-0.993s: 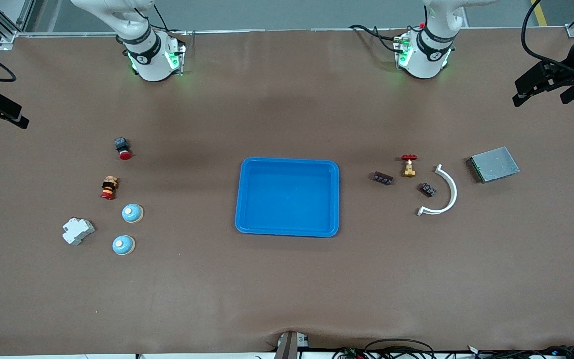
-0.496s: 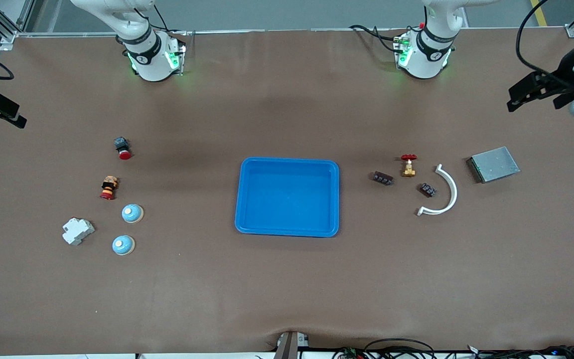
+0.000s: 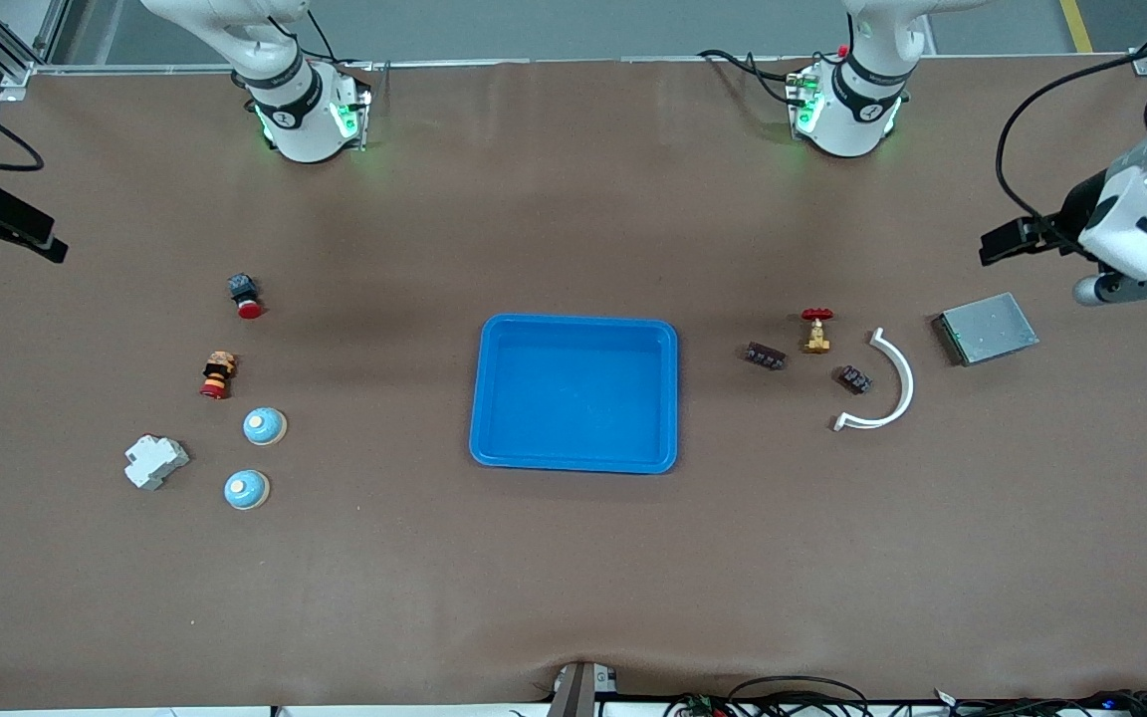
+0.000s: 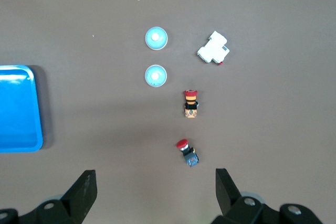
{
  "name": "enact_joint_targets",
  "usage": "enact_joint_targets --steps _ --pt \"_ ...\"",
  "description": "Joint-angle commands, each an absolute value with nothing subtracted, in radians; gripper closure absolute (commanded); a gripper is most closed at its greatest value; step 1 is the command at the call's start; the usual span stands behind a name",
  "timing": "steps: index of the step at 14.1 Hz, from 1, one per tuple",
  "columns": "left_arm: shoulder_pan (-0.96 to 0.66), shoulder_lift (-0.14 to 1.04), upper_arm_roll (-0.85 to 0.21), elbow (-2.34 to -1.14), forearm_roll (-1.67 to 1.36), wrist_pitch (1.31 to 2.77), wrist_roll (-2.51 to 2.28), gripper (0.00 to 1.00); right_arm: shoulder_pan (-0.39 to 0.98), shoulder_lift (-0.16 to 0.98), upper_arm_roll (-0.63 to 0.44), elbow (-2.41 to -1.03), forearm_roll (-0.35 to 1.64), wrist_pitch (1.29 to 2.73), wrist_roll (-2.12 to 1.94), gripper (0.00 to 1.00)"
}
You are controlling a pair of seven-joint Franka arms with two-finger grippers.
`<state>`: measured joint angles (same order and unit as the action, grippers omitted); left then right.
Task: Place electrolytic capacitor and blue bell in tray
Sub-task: 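Reach the right gripper to a blue bell while the left gripper reaches a capacitor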
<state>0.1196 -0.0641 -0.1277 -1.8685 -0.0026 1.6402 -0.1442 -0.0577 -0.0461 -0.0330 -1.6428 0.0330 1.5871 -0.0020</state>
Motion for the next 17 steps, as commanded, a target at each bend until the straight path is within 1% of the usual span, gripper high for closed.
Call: enact_joint_targets --steps 1,3,6,7,12,14,15,17 --pt "0.135 -0.132 -0.137 -2.021 0.014 1.776 -0.195 0.0 -0.069 -0.093 -0.025 -1.872 0.048 1.788 0.008 0.0" --pt "0.135 -0.144 -0.14 -2.097 0.015 1.871 -0.256 0.0 -0.071 -0.103 -0.026 -1.991 0.048 1.908 0.003 0.0" --pt "0.132 -0.14 -0.164 -2.176 0.015 1.983 -0.388 0.0 -0.069 -0.097 -0.028 -2.124 0.048 2.06 -0.002 0.0" --pt "0.133 -0.135 -0.175 -2.199 0.015 2.02 -0.425 0.0 -0.068 -0.089 -0.028 -2.149 0.048 2.106 0.0 0.0" --pt "0.133 -0.127 -0.179 -2.29 0.015 2.137 -0.503 0.0 -0.051 0.032 -0.026 -2.155 0.048 2.215 0.0 0.0" --pt "0.127 -0.127 -0.181 -2.331 0.015 2.196 -0.543 0.0 -0.051 0.067 -0.026 -2.175 0.048 2.278 0.0 0.0" --pt "0.129 -0.127 -0.181 -2.344 0.015 2.213 -0.546 0.0 -0.048 0.08 -0.026 -2.196 0.046 2.334 0.005 0.0" --pt "0.129 -0.121 -0.181 -2.358 0.015 2.235 -0.558 0.07 -0.026 0.127 -0.026 -2.212 0.048 2.408 0.014 0.0"
